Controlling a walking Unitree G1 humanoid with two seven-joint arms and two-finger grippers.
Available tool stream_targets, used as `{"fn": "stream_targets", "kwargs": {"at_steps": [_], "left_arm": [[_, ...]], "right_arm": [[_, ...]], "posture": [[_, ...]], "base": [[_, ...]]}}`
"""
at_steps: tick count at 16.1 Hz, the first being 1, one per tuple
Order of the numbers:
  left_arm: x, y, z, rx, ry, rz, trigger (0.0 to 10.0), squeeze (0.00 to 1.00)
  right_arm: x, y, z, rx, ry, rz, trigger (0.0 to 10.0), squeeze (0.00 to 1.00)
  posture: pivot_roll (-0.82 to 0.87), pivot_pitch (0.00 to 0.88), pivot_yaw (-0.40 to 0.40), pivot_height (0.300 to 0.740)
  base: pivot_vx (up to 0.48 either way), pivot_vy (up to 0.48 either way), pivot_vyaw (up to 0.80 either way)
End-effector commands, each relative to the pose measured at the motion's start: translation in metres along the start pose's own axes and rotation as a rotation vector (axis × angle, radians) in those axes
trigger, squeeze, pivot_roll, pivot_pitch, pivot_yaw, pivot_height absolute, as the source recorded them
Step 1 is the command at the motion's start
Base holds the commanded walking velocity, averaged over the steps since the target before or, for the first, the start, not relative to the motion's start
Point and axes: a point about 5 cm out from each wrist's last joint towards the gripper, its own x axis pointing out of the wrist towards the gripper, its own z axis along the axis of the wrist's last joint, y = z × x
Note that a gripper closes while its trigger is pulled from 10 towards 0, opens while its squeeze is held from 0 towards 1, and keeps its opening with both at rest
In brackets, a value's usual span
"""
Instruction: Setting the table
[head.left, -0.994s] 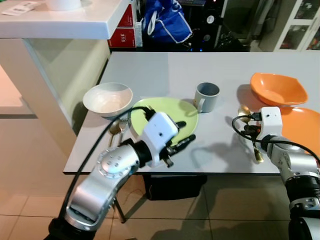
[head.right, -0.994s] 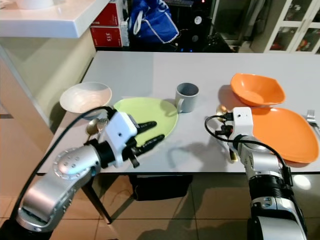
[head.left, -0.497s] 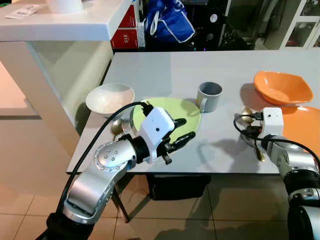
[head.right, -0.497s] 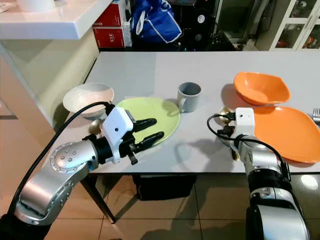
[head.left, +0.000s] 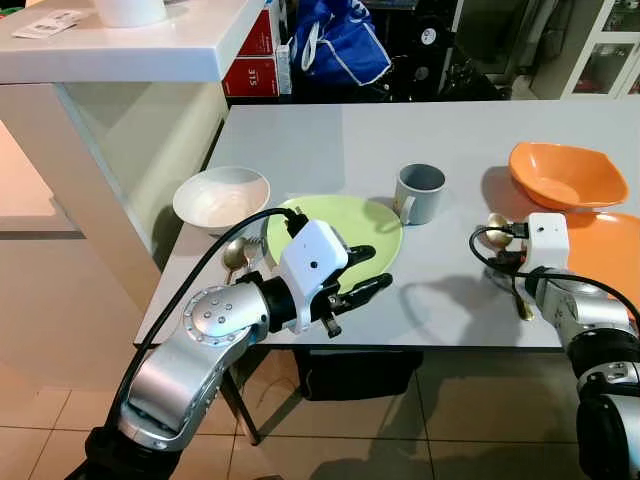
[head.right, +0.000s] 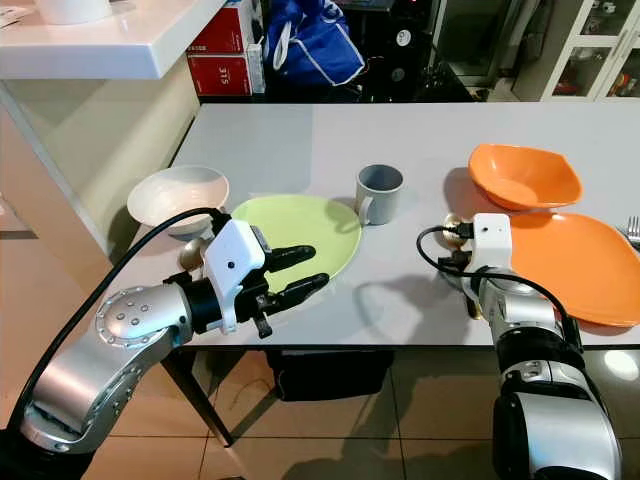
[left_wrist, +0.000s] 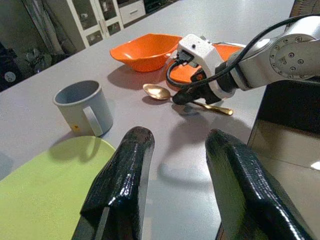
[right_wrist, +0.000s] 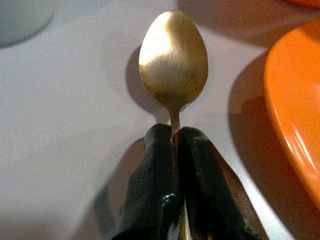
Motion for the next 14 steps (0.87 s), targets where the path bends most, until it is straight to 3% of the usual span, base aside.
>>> {"fn": "stream_targets", "kwargs": {"at_steps": [1,9,10,11,14], "left_arm": [[-0.001,-0.003,0.002,0.007,0.001,-0.020,10.0,0.00],[-0.002,0.000,0.001,0.013,0.009,0.000,10.0,0.00],[-0.001,0.001,0.001,0.016,0.006,0.002,10.0,0.00],[-0.001,0.001,0.002,0.022,-0.003,0.010,10.0,0.00],[-0.002,0.014,0.004,0.060,-0.036,0.137,10.0,0.00]], "right_arm": [[0.000,-0.003,0.006,-0.008,-0.012,-0.015,10.0,1.00],[0.000,-0.006,0.016,0.008,-0.064,-0.025,10.0,1.00],[-0.001,-0.007,0.019,0.006,-0.076,-0.028,10.0,0.74],[-0.002,-0.007,0.025,0.010,-0.103,-0.024,10.0,0.00],[-0.015,-0.009,0.051,0.046,-0.235,-0.011,10.0,0.00]], "posture": [[0.00,0.000,0.067,0.740],[0.00,0.000,0.068,0.740],[0.00,0.000,0.066,0.740],[0.00,0.000,0.064,0.740],[0.00,0.000,0.064,0.740]], "base": [[0.000,0.000,0.00],[0.000,0.000,0.00],[0.000,0.000,0.00],[0.000,0.000,0.00],[0.000,0.000,0.00]]}}
